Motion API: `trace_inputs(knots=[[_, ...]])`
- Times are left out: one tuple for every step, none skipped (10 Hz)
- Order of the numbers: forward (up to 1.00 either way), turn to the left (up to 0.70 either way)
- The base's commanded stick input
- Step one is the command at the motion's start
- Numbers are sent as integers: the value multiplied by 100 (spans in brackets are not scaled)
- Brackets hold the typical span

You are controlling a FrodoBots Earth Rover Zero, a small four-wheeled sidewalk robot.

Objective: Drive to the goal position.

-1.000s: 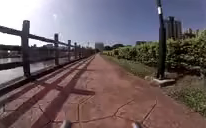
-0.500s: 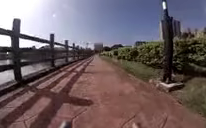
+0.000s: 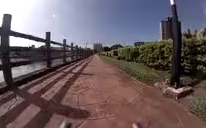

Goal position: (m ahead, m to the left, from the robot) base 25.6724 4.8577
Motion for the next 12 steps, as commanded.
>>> trace_inputs(knots=[[50,0],[50,0],[50,0],[50,0],[50,0],[50,0],[50,0],[50,0],[50,0],[50,0],[50,0],[50,20]])
